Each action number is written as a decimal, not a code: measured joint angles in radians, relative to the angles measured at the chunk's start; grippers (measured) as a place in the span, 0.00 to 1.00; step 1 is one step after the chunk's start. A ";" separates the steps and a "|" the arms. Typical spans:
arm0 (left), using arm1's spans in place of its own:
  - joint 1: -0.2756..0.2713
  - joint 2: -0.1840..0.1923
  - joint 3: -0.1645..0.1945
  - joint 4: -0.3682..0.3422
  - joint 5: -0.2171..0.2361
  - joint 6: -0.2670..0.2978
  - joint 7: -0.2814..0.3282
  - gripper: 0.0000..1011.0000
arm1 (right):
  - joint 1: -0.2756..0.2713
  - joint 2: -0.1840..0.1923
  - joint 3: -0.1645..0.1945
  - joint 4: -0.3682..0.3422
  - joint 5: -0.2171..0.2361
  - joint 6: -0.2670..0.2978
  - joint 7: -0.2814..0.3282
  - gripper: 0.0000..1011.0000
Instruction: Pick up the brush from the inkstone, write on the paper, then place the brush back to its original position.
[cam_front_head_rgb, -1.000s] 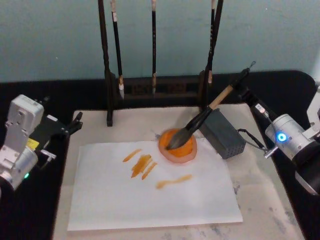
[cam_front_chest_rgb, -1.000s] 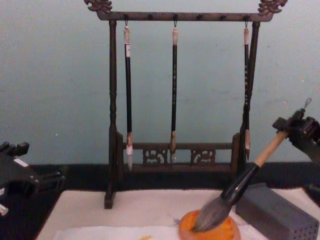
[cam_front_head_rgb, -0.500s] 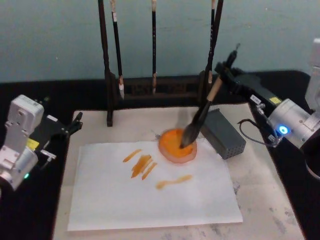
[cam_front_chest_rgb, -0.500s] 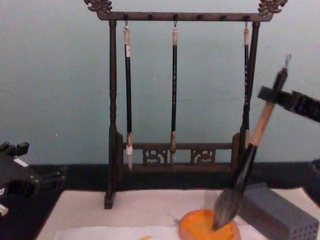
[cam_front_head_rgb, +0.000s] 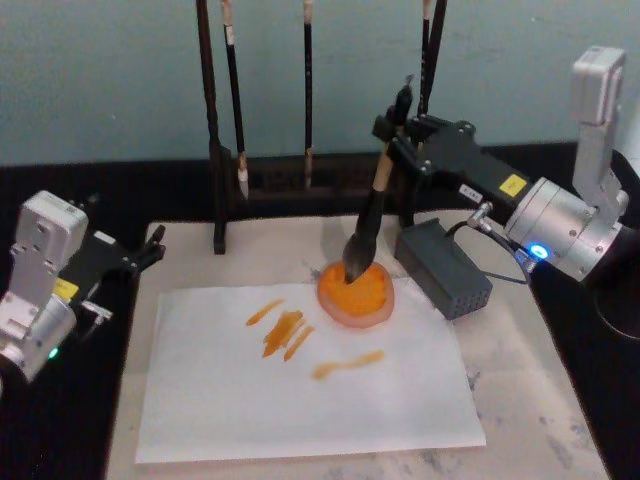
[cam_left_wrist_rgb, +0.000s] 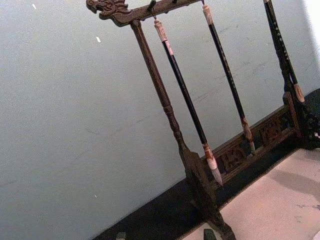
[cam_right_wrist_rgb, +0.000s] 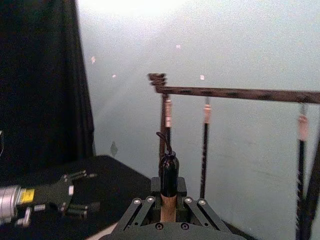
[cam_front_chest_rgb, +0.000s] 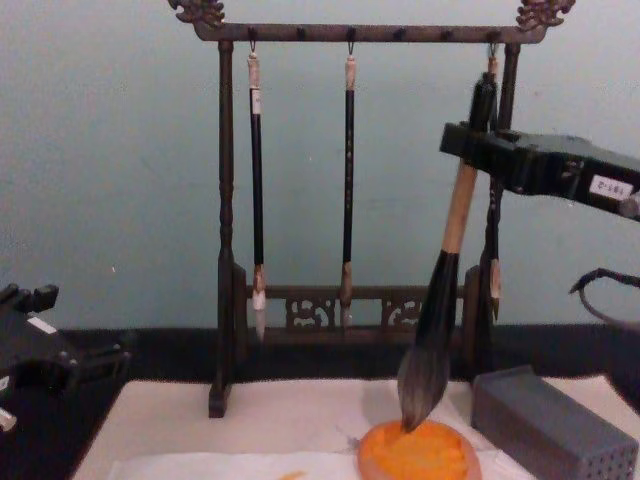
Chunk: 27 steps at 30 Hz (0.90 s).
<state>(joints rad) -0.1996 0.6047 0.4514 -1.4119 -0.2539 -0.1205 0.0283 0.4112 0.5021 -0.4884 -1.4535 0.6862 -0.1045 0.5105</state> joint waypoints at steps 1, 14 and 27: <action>0.000 0.000 0.000 0.000 0.000 0.000 0.000 0.99 | 0.002 0.001 -0.004 -0.003 -0.014 -0.006 0.003 0.17; 0.000 0.000 0.000 0.000 0.000 0.000 0.000 0.99 | 0.027 -0.035 -0.053 0.004 -0.111 -0.037 0.084 0.18; 0.000 0.000 0.000 0.000 0.000 0.000 0.000 0.99 | 0.047 -0.118 -0.093 0.044 -0.125 -0.019 0.150 0.17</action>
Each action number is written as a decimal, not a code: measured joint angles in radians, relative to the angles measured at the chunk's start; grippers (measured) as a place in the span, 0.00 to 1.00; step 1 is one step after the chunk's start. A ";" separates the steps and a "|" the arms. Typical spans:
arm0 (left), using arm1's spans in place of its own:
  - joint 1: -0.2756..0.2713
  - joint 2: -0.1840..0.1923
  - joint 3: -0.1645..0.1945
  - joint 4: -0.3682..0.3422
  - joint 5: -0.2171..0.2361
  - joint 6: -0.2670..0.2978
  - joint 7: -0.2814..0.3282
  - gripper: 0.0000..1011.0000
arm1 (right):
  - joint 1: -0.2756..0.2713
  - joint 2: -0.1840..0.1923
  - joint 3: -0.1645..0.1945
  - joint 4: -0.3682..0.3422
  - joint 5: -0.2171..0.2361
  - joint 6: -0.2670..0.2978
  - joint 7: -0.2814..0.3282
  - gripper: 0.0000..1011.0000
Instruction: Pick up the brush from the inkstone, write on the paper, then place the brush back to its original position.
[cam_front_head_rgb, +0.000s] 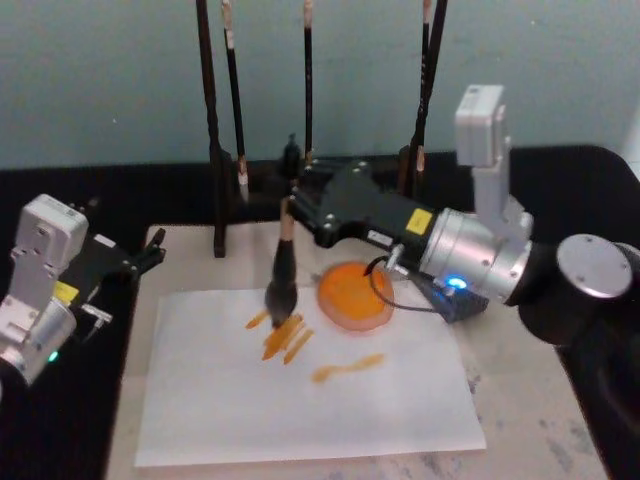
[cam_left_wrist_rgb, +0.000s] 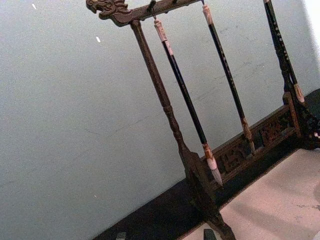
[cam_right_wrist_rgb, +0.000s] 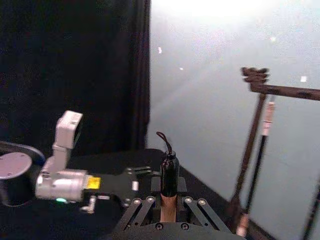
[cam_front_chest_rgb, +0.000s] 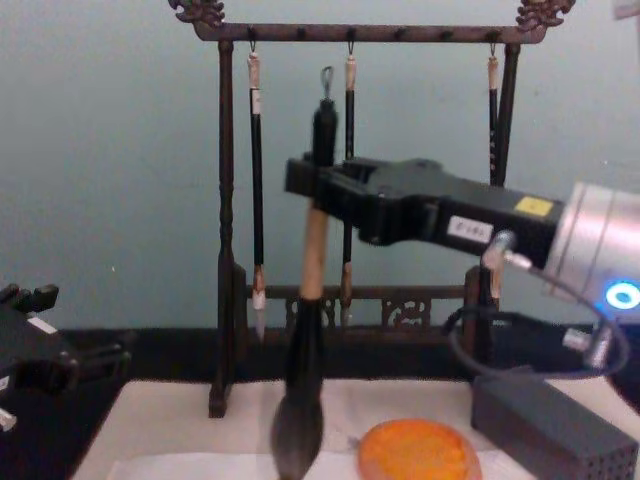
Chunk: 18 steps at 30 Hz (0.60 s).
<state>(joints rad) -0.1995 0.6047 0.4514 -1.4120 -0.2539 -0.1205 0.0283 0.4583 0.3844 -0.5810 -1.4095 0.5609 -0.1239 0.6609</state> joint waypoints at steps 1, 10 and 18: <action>0.000 0.000 0.000 0.000 0.000 0.000 0.000 0.99 | 0.001 -0.009 -0.006 0.005 -0.002 -0.001 0.007 0.18; 0.000 0.000 0.000 0.000 0.000 0.000 0.000 0.99 | 0.001 -0.037 -0.026 0.030 -0.002 0.004 0.035 0.18; 0.000 0.000 0.000 0.000 0.000 0.000 0.000 0.99 | -0.006 -0.044 -0.030 0.055 0.007 0.011 0.046 0.18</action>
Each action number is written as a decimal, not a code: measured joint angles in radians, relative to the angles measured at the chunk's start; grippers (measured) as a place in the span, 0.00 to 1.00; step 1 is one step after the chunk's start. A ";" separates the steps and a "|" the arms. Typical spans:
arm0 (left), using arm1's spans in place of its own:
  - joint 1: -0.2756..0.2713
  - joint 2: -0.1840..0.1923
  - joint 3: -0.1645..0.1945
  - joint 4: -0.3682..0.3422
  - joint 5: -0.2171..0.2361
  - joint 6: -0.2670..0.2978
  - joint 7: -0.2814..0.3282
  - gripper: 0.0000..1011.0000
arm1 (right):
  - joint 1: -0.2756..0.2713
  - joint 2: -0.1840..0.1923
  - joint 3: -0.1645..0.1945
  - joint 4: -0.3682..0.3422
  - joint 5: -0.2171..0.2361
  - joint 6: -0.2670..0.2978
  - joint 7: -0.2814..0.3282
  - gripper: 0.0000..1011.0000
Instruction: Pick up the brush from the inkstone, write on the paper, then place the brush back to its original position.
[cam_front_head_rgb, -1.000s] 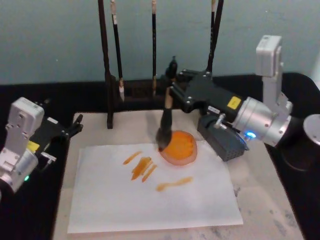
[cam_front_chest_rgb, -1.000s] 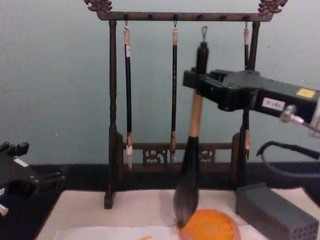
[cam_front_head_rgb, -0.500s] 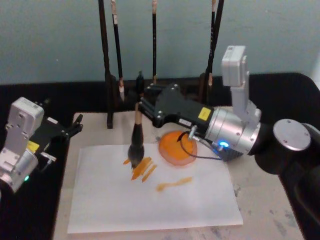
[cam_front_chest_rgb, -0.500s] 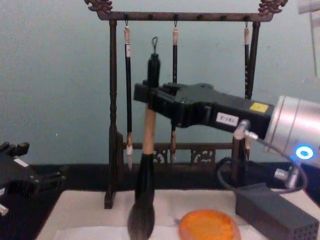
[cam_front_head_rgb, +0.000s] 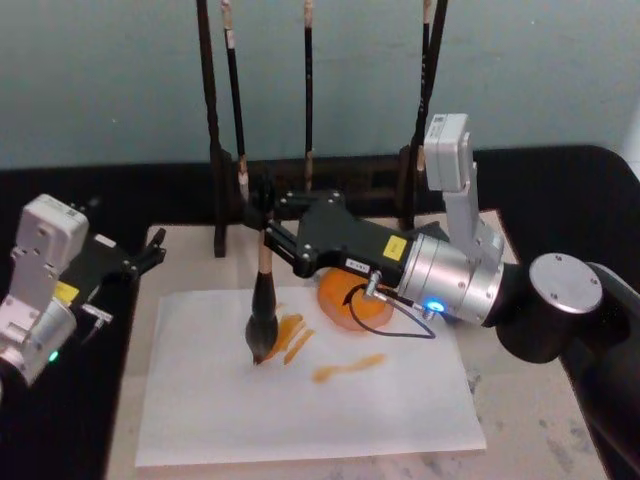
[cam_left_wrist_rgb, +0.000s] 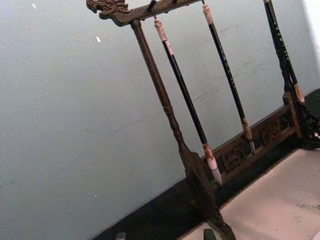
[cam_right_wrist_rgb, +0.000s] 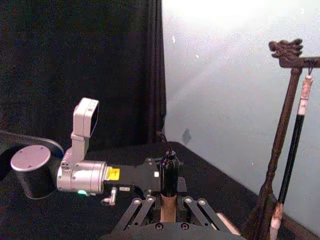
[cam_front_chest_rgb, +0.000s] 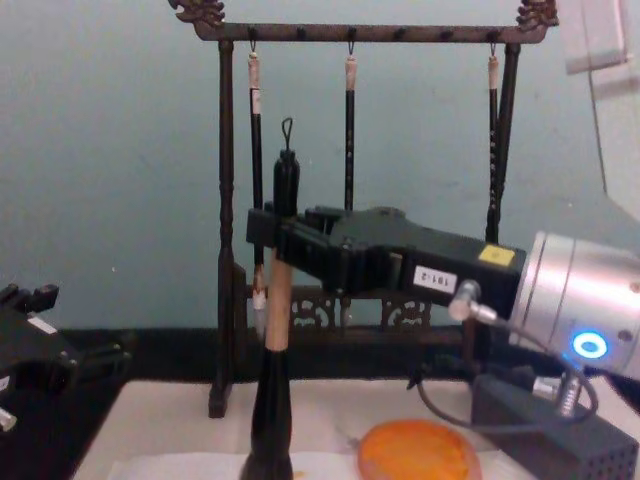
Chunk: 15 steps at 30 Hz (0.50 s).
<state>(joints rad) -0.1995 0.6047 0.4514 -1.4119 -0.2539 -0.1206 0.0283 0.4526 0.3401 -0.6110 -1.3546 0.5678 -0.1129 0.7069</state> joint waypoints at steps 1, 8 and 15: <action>0.000 0.000 0.000 0.000 0.000 0.000 0.000 0.99 | 0.000 0.000 -0.001 0.002 0.000 0.000 0.001 0.18; 0.000 0.000 0.000 0.000 0.000 0.000 0.000 0.99 | 0.003 -0.001 -0.005 0.029 -0.008 -0.005 0.007 0.18; 0.000 0.000 0.000 0.000 0.000 0.000 0.000 0.99 | 0.008 -0.005 -0.002 0.053 -0.026 -0.018 0.003 0.17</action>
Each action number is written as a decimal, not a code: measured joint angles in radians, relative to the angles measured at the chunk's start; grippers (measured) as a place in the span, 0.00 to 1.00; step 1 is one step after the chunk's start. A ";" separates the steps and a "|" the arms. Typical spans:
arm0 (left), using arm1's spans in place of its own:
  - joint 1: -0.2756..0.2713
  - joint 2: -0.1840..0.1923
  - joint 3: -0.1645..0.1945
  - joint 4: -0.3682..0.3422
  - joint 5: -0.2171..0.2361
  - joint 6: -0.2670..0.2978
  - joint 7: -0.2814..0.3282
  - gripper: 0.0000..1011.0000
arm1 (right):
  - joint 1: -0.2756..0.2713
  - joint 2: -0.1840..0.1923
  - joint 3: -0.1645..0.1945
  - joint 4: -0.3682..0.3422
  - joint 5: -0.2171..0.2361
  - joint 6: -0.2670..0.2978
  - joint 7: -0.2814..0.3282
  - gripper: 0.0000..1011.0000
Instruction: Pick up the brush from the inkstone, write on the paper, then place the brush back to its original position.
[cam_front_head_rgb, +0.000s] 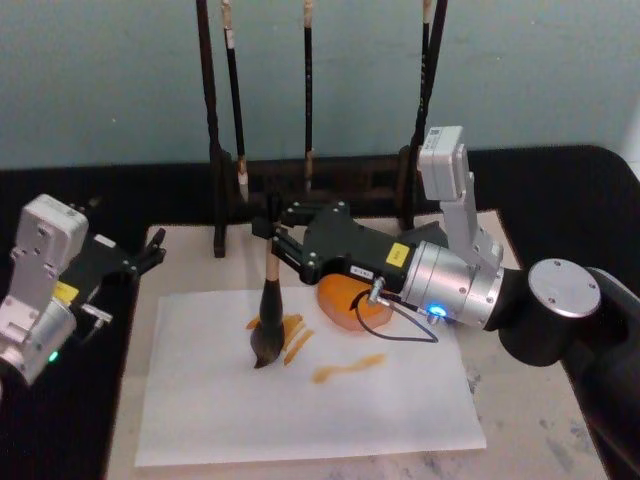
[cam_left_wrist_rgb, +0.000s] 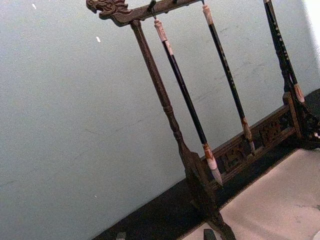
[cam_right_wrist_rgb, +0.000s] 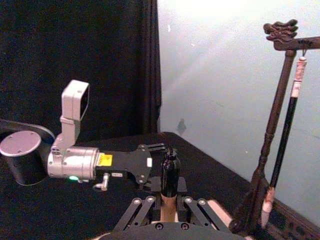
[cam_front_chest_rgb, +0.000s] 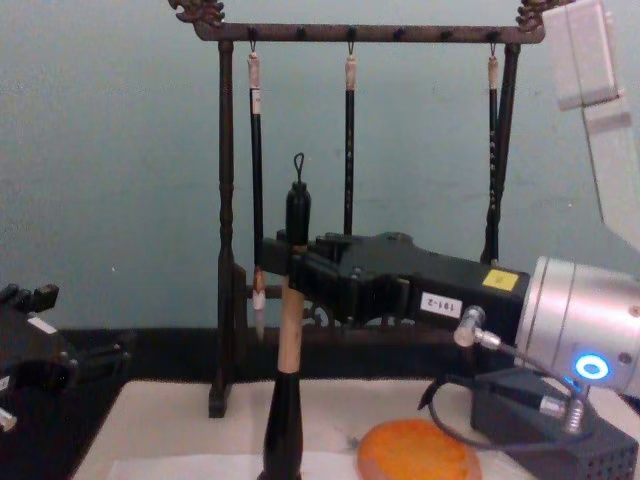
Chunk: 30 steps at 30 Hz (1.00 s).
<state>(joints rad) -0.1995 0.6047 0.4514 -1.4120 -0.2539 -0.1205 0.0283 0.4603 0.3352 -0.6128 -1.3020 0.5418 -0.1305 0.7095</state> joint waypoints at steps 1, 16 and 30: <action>0.000 0.000 0.000 0.000 0.000 0.000 0.000 0.99 | 0.001 -0.001 0.001 0.002 -0.002 -0.002 -0.001 0.18; 0.000 0.000 0.000 0.000 0.000 0.000 0.000 0.99 | 0.011 -0.011 0.024 0.029 -0.038 -0.025 -0.023 0.18; 0.000 0.000 0.000 0.000 0.000 0.000 0.000 0.99 | 0.016 -0.015 0.046 0.037 -0.061 -0.034 -0.039 0.18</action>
<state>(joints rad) -0.1996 0.6047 0.4514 -1.4120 -0.2539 -0.1205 0.0283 0.4765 0.3205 -0.5663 -1.2654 0.4803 -0.1650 0.6706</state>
